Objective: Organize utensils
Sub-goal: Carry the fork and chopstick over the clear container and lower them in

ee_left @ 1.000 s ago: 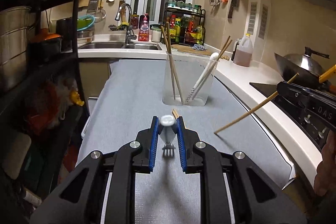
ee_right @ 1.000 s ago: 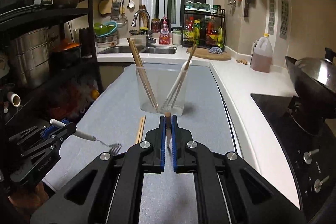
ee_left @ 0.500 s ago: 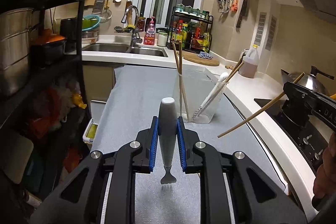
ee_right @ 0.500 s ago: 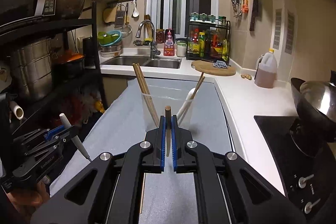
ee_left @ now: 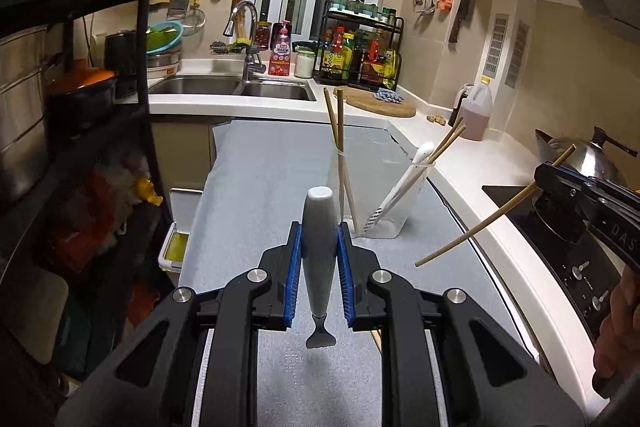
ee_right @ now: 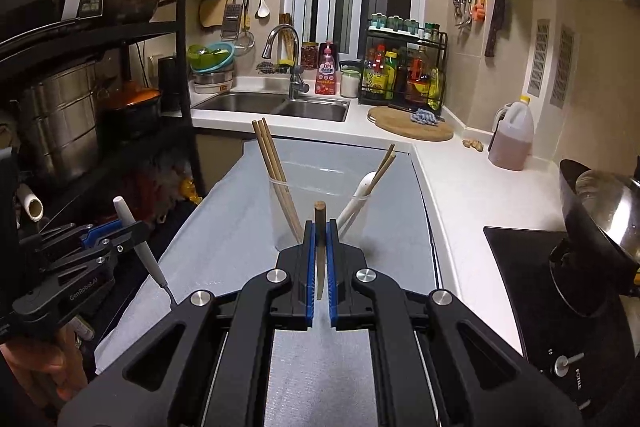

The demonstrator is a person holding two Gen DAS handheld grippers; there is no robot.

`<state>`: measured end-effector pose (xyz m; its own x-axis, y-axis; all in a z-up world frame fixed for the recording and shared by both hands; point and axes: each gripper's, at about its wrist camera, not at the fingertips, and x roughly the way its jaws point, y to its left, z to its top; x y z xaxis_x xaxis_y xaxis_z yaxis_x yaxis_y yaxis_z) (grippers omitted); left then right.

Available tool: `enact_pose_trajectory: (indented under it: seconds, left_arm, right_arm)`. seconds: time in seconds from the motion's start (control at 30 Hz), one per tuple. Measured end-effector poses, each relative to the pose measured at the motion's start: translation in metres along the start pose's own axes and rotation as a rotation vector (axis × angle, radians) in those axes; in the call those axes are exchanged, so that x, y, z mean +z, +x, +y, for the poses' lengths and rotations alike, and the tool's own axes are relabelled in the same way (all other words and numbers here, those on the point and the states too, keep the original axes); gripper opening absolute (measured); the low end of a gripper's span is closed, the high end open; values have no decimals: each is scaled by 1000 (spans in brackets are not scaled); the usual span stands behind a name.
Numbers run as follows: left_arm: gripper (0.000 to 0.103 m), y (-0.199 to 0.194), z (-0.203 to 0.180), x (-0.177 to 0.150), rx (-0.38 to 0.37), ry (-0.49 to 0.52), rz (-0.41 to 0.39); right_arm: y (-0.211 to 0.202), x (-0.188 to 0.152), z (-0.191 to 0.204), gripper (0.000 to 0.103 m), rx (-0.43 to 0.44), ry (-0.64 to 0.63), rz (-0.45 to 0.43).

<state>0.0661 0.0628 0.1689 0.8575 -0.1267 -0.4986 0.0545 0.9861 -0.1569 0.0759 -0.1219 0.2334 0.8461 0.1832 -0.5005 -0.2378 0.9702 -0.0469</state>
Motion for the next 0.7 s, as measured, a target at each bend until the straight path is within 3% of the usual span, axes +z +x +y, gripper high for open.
enact_pose_trajectory:
  seconds: [0.43, 0.7]
  left_arm:
    - [17, 10, -9, 38, -38, 34, 25]
    - [17, 24, -30, 97, -91, 75, -28]
  right_arm:
    - [8, 50, -13, 5, 34, -11, 24]
    - [10, 100, -29, 5, 80, 9, -41]
